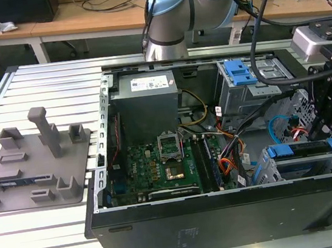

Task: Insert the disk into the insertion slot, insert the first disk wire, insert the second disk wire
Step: 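Insert the first disk wire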

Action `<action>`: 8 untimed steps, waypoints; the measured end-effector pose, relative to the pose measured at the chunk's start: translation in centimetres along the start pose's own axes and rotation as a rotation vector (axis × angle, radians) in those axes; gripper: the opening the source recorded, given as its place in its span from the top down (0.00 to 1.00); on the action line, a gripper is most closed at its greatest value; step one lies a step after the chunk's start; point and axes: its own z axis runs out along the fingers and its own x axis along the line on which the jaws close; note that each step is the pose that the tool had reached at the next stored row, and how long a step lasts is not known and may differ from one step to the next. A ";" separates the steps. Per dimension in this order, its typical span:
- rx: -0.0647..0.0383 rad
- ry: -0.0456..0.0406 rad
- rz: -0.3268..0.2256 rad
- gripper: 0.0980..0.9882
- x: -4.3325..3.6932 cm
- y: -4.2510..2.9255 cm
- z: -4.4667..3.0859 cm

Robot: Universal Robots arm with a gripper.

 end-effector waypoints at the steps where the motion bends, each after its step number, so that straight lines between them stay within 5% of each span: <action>1: 0.000 0.0000 0.000 0.93 0.01 0.00 0.02; 8: -0.004 0.0002 0.000 0.93 0.09 -0.01 0.22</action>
